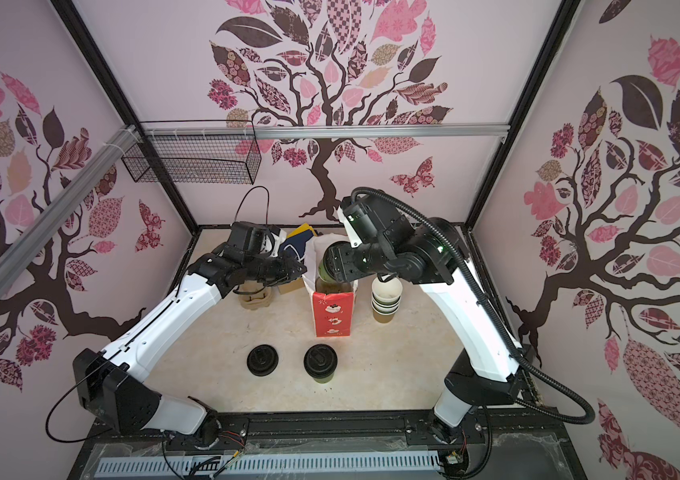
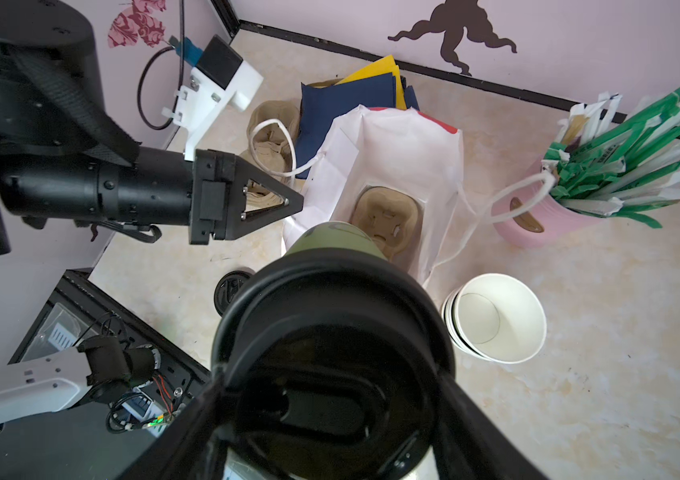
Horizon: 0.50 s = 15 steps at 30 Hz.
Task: Pack the takeout coffee
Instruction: 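Carry the green cup over the bag opening with the right gripper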
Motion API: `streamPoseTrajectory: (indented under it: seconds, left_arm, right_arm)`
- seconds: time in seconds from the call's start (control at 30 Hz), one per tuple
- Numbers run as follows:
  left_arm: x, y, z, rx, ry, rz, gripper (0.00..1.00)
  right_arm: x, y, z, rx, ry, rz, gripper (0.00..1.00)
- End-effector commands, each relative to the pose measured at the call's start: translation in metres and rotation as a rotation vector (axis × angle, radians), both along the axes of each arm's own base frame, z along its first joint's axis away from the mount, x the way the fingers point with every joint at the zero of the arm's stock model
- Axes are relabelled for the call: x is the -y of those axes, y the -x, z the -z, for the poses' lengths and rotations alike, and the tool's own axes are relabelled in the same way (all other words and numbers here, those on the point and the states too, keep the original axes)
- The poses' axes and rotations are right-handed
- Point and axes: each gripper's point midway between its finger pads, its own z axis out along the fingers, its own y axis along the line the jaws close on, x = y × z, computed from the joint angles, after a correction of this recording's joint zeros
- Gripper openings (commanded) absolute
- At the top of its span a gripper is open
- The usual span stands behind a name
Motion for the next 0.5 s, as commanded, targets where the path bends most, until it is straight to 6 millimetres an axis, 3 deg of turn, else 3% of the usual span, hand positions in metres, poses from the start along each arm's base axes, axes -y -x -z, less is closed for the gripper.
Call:
streamPoseTrajectory:
  seconds: [0.0,0.2,0.47]
  left_arm:
    - [0.004,-0.002,-0.006,0.024,0.019,0.008,0.09]
    - [0.001,0.003,-0.005,0.01,0.028,-0.016,0.01]
    - [-0.008,0.016,-0.005,0.002,0.082,-0.101,0.0]
  right_arm:
    - [-0.003,-0.016,0.01,0.01,0.061,0.031,0.71]
    - [-0.008,-0.039,0.027,0.012,0.125,0.097,0.71]
    - [-0.015,-0.044,0.066,-0.082,0.192,0.11,0.71]
